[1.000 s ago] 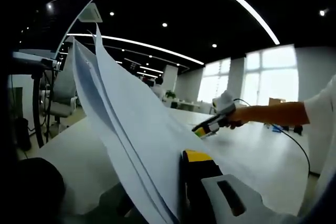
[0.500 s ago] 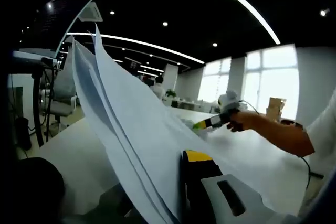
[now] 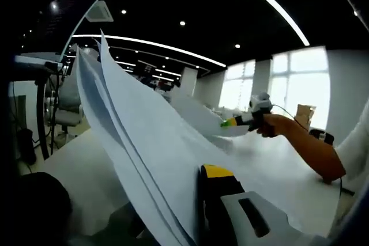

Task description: Organize the stack of printing papers by aligning and flattening the scattered papers on the table

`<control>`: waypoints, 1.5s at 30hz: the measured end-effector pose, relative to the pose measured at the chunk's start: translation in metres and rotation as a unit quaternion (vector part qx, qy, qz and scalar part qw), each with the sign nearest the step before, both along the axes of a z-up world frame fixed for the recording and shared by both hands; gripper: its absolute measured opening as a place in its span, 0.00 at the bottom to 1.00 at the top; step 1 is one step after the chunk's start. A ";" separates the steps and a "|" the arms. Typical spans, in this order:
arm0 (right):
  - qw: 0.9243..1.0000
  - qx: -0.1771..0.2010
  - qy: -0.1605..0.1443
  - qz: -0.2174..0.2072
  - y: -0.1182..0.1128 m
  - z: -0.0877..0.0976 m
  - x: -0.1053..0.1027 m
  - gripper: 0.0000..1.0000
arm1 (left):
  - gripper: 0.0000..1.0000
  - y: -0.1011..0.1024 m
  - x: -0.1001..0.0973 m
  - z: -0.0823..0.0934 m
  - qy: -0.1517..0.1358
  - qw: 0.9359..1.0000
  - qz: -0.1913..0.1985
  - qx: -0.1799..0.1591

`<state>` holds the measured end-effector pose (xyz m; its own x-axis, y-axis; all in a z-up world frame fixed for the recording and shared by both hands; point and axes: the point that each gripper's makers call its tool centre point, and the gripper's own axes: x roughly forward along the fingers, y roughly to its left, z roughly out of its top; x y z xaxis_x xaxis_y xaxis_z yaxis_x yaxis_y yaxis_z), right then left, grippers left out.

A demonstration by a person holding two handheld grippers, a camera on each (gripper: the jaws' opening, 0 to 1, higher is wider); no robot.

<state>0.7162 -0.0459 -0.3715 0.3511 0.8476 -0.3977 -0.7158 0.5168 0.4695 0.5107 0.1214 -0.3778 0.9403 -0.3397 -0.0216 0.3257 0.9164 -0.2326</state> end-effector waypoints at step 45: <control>0.966 -0.125 -0.204 -0.098 -0.065 0.073 -0.041 0.08 | 0.06 -0.024 0.011 0.000 0.033 0.997 -0.020 -0.061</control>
